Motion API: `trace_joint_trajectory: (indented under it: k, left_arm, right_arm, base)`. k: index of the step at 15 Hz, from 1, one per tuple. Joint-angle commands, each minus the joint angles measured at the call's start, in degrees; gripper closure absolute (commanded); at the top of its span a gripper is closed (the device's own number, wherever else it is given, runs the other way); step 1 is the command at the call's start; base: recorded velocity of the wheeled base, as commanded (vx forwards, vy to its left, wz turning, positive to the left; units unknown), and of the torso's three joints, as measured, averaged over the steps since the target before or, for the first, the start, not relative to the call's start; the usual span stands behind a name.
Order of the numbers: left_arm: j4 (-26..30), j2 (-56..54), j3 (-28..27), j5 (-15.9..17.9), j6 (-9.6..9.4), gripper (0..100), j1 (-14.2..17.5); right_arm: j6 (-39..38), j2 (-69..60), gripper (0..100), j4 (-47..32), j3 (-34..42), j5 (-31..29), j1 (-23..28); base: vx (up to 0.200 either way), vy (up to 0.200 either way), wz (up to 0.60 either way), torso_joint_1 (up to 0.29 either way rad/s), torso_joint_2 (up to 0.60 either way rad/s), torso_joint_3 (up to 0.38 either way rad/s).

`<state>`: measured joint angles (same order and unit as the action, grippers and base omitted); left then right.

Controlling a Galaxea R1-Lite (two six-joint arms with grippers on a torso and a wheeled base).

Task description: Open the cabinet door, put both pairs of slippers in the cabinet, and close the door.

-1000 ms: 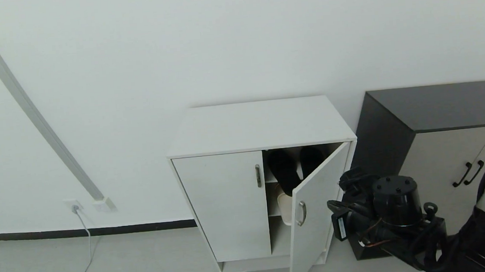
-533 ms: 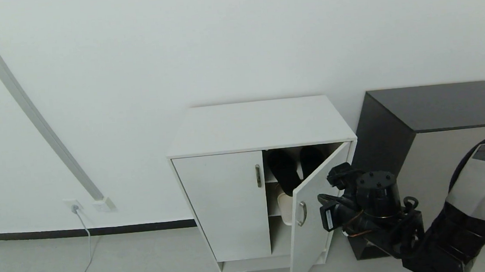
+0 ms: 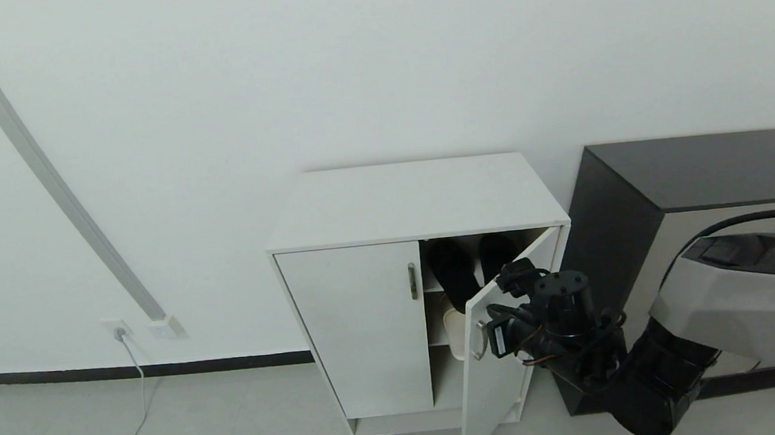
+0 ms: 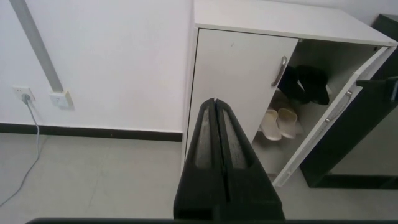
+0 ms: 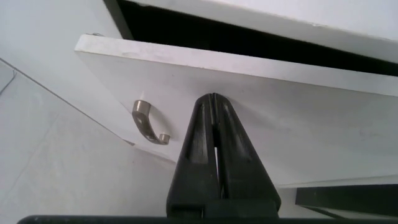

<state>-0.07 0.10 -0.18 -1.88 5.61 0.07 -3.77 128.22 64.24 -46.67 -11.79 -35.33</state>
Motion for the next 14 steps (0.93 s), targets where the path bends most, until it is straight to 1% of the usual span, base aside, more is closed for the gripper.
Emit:
trace_joint_trajectory:
  k: [1, 5, 14]
  left_arm:
    - [0.0, 0.0, 0.0, -0.1, 0.02, 100, 0.0]
    - [0.0, 0.0, 0.0, -0.1, -0.07, 100, 0.0]
    - [0.0, 0.1, 0.0, -0.1, -0.07, 100, 0.0]
  right_arm:
    - [0.0, 2.8, 100, -1.4, -3.6, 0.1, 0.3]
    - [0.0, 4.0, 100, -4.1, -7.9, 1.2, 0.7]
    - [0.0, 7.0, 100, -12.1, -20.7, 1.2, 3.5]
  base:
    - [0.0, 0.0, 0.0, 0.0, 0.0, 0.0]
    - [0.0, 0.0, 0.0, 0.0, 0.0, 0.0]
    - [0.0, 0.0, 0.0, 0.0, 0.0, 0.0]
